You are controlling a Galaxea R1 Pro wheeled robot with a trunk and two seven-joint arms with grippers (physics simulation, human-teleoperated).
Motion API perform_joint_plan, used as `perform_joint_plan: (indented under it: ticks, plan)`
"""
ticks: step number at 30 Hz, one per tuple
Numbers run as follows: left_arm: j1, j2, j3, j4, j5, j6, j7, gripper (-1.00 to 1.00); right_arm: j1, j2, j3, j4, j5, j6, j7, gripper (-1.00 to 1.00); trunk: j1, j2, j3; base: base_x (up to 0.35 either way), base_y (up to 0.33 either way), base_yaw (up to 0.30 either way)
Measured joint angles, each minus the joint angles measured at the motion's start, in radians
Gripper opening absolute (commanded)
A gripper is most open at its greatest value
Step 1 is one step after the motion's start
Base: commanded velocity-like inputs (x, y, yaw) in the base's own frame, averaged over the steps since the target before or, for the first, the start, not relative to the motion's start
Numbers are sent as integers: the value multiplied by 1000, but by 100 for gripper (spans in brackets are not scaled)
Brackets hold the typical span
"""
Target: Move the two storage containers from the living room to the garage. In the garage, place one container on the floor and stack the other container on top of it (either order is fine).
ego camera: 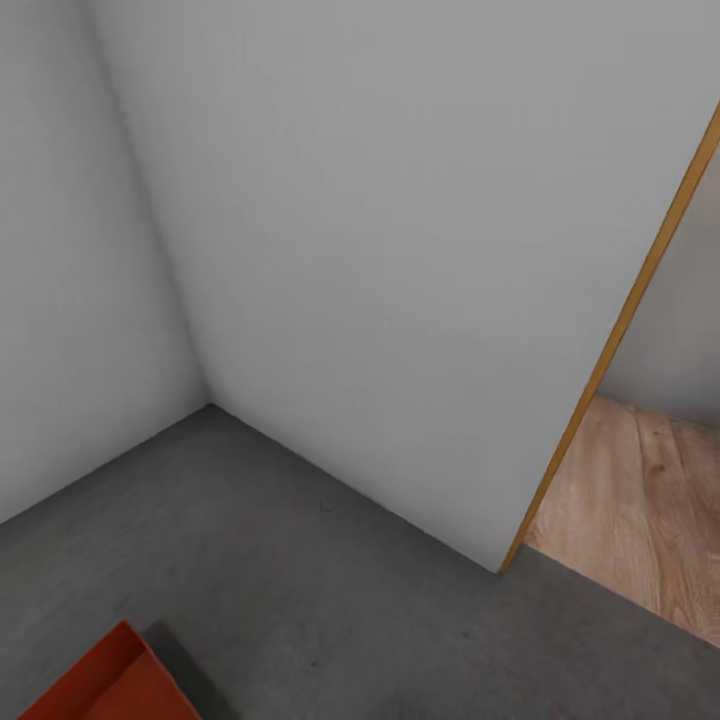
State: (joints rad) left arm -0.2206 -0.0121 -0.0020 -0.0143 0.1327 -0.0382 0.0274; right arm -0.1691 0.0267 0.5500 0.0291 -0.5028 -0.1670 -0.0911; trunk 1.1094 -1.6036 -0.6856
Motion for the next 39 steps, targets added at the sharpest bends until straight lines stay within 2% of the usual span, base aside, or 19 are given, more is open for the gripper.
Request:
perform_joint_plan:
  ticks: [39]
  plan:
    - [0,0,0,0,0,0,0,100,0,-3,0,0,-9,4,-2,100,0,0,0,0,0,-292]
